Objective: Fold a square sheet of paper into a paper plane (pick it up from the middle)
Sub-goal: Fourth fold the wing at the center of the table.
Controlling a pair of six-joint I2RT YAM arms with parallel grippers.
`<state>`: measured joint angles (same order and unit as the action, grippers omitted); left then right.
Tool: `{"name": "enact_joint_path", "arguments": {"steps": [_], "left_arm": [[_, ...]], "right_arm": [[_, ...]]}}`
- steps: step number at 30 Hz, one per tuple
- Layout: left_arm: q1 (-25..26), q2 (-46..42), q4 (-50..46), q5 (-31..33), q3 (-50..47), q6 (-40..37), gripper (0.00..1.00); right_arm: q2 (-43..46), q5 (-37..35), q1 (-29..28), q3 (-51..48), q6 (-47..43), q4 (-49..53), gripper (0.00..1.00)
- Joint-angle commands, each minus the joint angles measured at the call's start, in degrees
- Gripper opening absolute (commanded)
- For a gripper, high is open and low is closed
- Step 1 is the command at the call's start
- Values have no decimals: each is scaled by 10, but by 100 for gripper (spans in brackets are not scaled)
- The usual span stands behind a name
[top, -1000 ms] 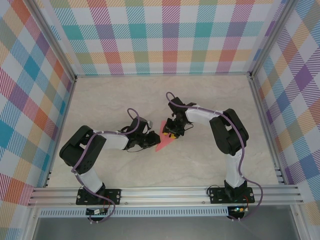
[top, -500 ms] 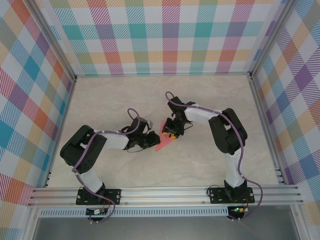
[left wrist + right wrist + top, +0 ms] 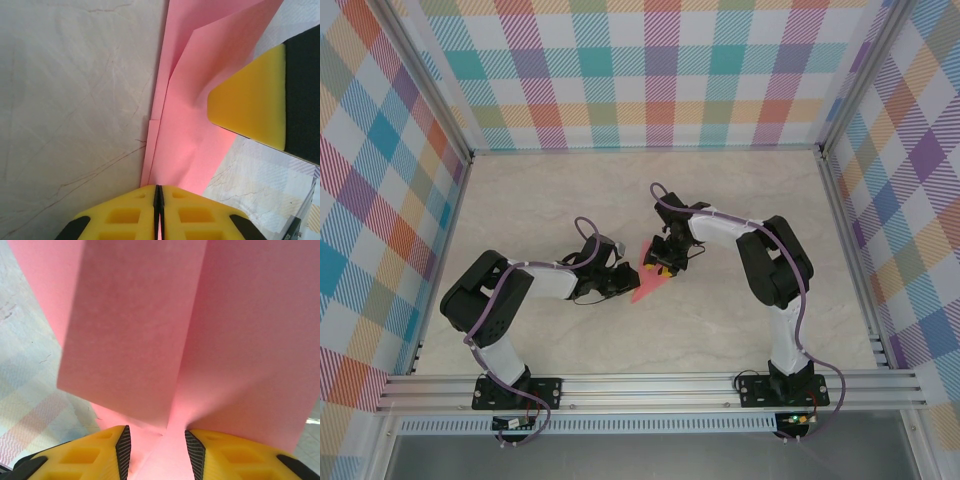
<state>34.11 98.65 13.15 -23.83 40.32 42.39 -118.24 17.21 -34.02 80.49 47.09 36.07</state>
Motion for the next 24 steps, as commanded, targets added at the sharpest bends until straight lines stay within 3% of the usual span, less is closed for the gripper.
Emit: {"name": "enact_joint_path", "arguments": {"steps": [1,9,24], "left_arm": [[5,-5,-37,23,-2,-8,11],[5,-6,-40,21,-1,-8,9],[5,-37,10,-29,22,1,19]], "right_arm": [[-42,-61,0,-23,-16,21,38],[-35,-64,0,-24,-22,18,32],[-64,-67,0,-2,-32,40,38]]}}
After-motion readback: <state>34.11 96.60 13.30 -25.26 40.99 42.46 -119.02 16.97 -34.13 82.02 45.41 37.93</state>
